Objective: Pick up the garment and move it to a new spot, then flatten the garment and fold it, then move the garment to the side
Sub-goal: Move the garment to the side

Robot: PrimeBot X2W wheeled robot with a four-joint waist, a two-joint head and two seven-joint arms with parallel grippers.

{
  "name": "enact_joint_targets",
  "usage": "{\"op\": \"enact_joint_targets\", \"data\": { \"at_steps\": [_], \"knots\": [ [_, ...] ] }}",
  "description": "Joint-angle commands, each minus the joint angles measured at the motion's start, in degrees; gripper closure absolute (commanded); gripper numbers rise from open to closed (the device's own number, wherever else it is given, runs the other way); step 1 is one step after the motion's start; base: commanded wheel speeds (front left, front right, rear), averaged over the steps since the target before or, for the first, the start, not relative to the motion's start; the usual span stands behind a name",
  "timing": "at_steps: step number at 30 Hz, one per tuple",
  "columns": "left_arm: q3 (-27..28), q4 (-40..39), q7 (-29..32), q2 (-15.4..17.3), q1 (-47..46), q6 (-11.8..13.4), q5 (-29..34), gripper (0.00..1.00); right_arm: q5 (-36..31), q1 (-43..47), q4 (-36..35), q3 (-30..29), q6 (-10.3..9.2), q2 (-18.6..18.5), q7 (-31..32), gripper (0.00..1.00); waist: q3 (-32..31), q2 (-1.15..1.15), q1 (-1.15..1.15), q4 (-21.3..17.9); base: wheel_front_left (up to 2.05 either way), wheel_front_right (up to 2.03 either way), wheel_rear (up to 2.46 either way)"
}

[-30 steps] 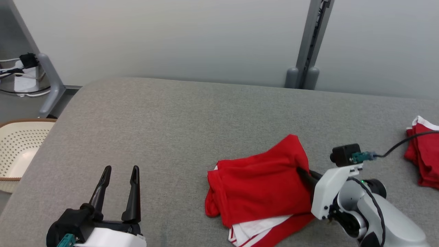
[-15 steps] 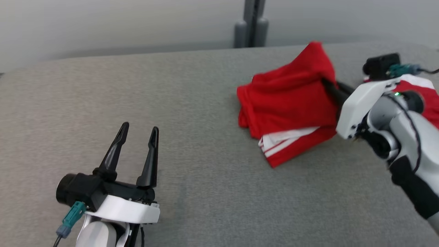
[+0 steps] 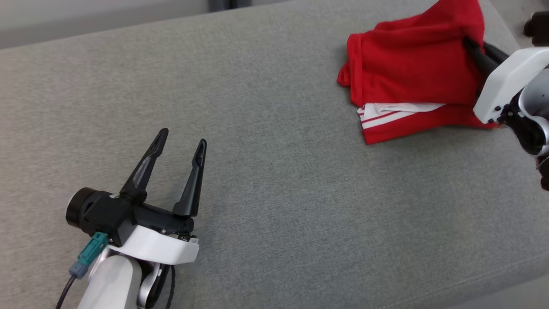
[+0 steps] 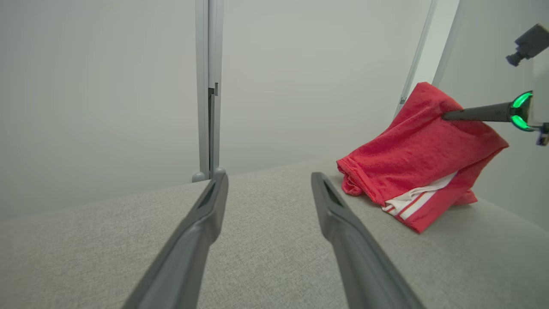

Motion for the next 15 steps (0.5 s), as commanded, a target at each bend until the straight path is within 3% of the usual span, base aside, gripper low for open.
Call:
{"op": "enact_joint_targets", "data": {
  "at_steps": [1,10,11,13,15],
  "knots": [
    [0.1,0.1,-0.3,1.1,-1.3,-0.1,0.2,0.00,-2.6,-1.9,1.0,0.4,0.00,-0.7,-0.9,1.00,2.9,0.00,0.00,-2.7,0.00,0.00,0.00],
    [-1.0,-0.1,-0.3,3.6,-3.4,-0.1,0.0,0.00,-11.7,-7.8,14.6,-2.6,0.00,2.2,-3.6,1.00,7.1,0.00,0.00,-3.8,0.00,0.00,0.00],
    [-1.2,-0.1,-0.3,3.7,-3.6,-0.1,0.0,0.00,-13.1,-8.6,17.2,-3.6,0.00,3.0,-4.6,0.94,7.4,0.00,0.00,-3.7,0.00,0.00,0.00],
    [-1.4,0.3,-0.3,4.0,-4.0,-0.1,-0.3,0.00,-16.2,-10.1,22.1,-5.6,0.00,4.5,-6.8,0.00,7.7,0.00,0.00,-3.4,0.00,0.00,0.00],
    [-1.6,0.6,-0.3,4.0,-4.3,-0.1,-0.5,0.00,-18.7,-11.4,26.2,-7.4,0.00,6.0,-9.9,0.00,7.5,0.00,0.00,-2.8,0.00,0.00,0.00]
  ]
}}
